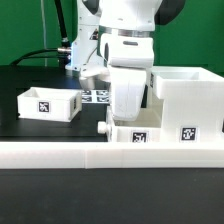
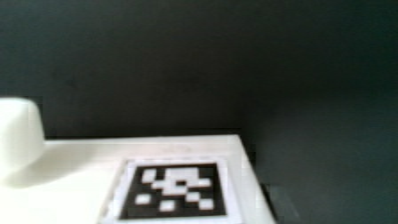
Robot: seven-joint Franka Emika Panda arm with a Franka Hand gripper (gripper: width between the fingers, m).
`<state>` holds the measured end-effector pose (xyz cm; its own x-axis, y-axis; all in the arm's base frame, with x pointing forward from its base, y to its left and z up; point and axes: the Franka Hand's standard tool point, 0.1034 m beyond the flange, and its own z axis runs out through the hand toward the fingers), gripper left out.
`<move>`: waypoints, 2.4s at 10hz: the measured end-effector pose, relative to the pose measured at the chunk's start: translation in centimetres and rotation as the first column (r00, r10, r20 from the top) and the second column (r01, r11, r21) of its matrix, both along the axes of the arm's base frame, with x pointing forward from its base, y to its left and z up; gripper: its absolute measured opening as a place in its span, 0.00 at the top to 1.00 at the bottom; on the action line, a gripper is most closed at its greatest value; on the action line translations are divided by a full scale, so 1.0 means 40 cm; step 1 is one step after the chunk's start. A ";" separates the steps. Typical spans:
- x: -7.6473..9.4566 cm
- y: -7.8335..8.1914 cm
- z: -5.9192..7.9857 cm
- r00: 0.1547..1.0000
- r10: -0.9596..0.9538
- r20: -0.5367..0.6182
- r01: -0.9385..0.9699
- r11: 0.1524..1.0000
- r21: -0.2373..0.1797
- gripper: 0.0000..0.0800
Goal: Assemble drawer
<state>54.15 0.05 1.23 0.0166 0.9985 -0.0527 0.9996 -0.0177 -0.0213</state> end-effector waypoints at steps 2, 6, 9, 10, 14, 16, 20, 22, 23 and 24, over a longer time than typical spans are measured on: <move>0.007 0.018 -0.002 0.997 0.080 0.006 -0.080 0.997 -0.015 0.95; 0.016 0.023 -0.002 0.999 0.045 0.012 -0.045 0.999 -0.026 0.86; 0.014 0.012 0.004 1.000 0.003 0.022 -0.002 1.000 -0.025 0.46; 0.016 0.003 0.012 0.999 -0.019 0.027 0.020 1.000 -0.025 0.30; 0.026 -0.001 0.088 0.999 -0.033 0.010 0.033 0.998 -0.045 0.19; 0.034 -0.012 0.128 0.999 -0.037 0.005 0.037 0.998 -0.056 0.19; 0.029 -0.129 0.137 0.999 0.031 -0.032 -0.033 0.998 -0.060 0.19; 0.028 -0.129 0.133 0.998 0.045 -0.035 -0.047 0.997 -0.054 0.19; 0.028 -0.155 0.116 0.996 0.083 -0.042 -0.083 0.996 0.012 0.19; 0.045 -0.182 0.109 0.996 0.080 -0.033 -0.078 0.995 0.064 0.19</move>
Offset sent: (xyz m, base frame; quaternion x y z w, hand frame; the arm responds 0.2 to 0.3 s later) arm 0.0134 0.0114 0.0008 -0.0052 -0.0134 0.0327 0.9994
